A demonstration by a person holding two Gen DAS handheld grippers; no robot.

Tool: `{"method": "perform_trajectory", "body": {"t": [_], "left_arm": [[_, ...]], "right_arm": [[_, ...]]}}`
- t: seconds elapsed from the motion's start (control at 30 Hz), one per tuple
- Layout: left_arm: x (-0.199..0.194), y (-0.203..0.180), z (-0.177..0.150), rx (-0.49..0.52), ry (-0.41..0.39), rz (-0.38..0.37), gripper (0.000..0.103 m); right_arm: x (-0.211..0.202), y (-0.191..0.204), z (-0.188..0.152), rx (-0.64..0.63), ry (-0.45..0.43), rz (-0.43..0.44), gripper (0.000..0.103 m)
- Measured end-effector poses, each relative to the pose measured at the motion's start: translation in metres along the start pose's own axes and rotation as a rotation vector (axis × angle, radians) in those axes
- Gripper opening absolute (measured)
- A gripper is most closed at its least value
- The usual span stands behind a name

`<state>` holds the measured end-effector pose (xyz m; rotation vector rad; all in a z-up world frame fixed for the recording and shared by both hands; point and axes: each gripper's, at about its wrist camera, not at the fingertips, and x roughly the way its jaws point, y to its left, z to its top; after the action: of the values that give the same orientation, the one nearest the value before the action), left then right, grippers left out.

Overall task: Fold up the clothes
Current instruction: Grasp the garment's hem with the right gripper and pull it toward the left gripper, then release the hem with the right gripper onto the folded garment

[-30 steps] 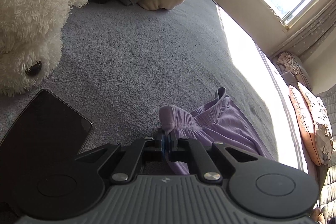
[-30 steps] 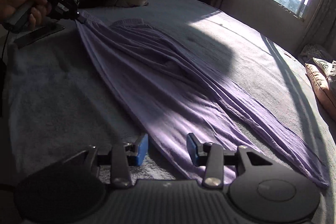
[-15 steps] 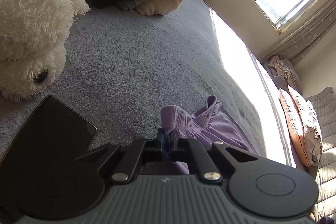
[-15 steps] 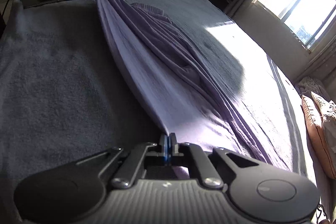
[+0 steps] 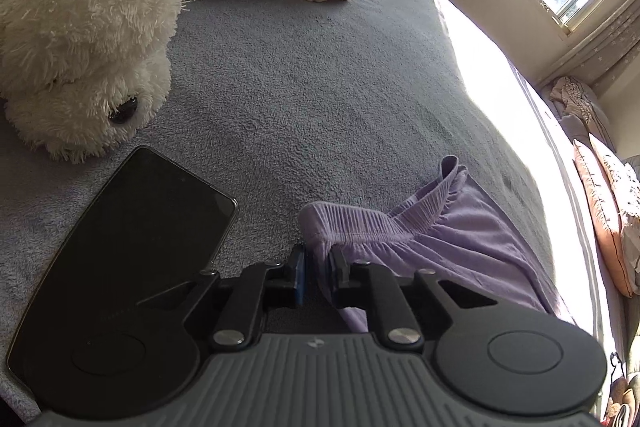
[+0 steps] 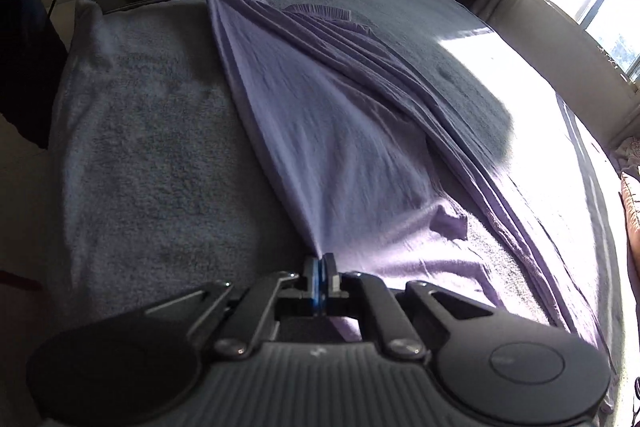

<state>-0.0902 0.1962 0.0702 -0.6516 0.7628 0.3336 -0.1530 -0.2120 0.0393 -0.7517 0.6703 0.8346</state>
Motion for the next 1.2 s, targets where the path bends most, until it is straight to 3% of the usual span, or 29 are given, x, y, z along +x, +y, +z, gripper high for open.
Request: {"method": "perform_trajectory", "body": {"t": [0.17,0.23,0.33,0.43,0.53,0.63,0.77,0.83,0.87,0.9,1.0,1.2], "left_arm": [[-0.027,-0.016,0.012,0.105,-0.184,0.057,0.027],[-0.029,-0.019,0.017,0.113,-0.215,0.052,0.031],[-0.012,-0.036,0.025,0.196,-0.175,-0.007,0.044],[0.016,-0.059,0.033,0.257,-0.089,-0.082,0.044],[0.043,-0.092,0.039,0.395,-0.064,-0.141,0.048],[0.072,-0.122,0.042,0.548,-0.097,-0.113,0.057],[0.118,-0.131,0.048,0.544,-0.020,-0.125,0.057],[0.125,-0.134,0.044,0.556,0.001,-0.124,0.046],[0.128,-0.139,0.042,0.588,-0.001,-0.129,0.012],[0.129,-0.144,0.039,0.632,-0.019,-0.118,0.006],[0.132,-0.158,0.032,0.717,-0.074,-0.086,0.005],[0.136,-0.156,0.050,0.669,-0.153,-0.046,0.005]], "right_arm": [[-0.020,-0.006,0.003,0.037,-0.077,0.078,0.002],[-0.027,-0.017,0.006,0.067,-0.099,0.062,0.004],[-0.036,-0.030,0.005,0.113,-0.125,0.003,0.010],[-0.035,-0.040,0.010,0.179,-0.127,-0.073,0.014],[-0.027,-0.053,0.017,0.221,-0.112,-0.151,0.022],[-0.026,-0.072,0.018,0.273,-0.110,-0.213,0.026],[-0.030,-0.103,0.011,0.319,-0.112,-0.270,0.035],[-0.028,-0.126,0.003,0.343,-0.095,-0.295,0.035],[-0.026,-0.136,0.000,0.355,-0.082,-0.304,0.035],[-0.021,-0.150,-0.004,0.372,-0.060,-0.314,0.035],[0.002,-0.182,-0.015,0.394,-0.006,-0.341,0.034],[0.052,-0.237,-0.022,0.516,0.006,-0.400,0.034]]}}
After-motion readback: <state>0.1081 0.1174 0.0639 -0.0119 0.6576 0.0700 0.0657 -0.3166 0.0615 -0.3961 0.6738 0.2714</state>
